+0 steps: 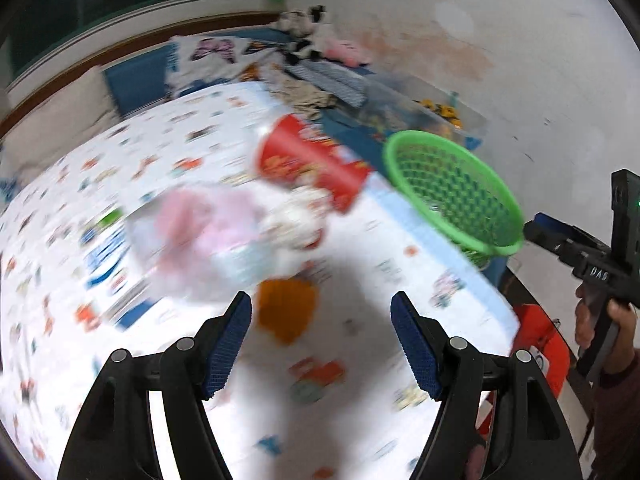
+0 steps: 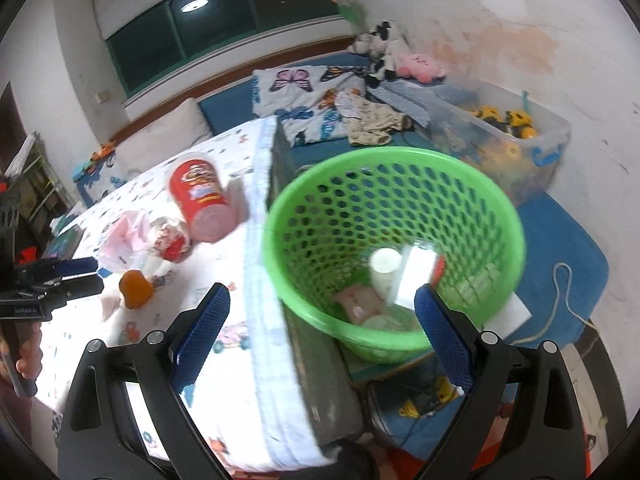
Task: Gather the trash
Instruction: 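Grasp the clear plastic lid on the bed with the left tool, then grasp the crumpled white-red wrapper with the right tool, then carry the wrapper to the green basket and release it with the right tool, then carry the clear lid to the green basket and release it with the left tool, then move the left tool back to the bed and grasp the orange peel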
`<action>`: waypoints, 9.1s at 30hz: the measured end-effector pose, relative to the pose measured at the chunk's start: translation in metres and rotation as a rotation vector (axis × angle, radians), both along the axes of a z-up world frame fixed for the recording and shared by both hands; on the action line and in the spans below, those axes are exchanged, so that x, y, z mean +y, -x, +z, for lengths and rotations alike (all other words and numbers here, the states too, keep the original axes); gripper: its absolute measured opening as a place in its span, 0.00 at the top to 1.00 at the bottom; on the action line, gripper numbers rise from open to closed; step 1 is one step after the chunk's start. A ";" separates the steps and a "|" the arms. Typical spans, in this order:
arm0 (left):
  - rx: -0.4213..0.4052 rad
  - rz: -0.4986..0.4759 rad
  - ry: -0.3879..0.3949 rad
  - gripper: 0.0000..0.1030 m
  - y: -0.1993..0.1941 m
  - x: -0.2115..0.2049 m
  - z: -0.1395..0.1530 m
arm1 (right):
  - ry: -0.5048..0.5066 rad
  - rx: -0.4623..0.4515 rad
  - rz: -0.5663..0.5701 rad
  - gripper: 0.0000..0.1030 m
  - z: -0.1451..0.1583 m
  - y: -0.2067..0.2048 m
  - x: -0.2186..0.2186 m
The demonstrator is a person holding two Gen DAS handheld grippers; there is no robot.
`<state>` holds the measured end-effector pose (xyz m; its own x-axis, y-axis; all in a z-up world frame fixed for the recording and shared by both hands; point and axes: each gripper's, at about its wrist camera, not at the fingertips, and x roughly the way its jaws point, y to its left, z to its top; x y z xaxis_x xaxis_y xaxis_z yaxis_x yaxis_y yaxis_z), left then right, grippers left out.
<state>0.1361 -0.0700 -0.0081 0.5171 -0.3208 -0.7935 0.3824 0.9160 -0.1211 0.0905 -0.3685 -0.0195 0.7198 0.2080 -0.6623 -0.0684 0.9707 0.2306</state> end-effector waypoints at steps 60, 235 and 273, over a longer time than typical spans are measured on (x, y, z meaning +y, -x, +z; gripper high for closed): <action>0.008 0.160 0.033 0.45 0.008 0.103 -0.037 | -0.006 0.084 0.330 0.16 -0.027 -0.065 0.147; 0.069 -0.354 -0.077 0.45 -0.073 -0.237 -0.014 | -0.094 0.045 -0.219 0.27 -0.026 0.017 -0.114; -0.008 -0.177 -0.030 0.36 -0.037 -0.133 -0.002 | -0.088 0.021 -0.146 0.22 -0.014 0.017 -0.078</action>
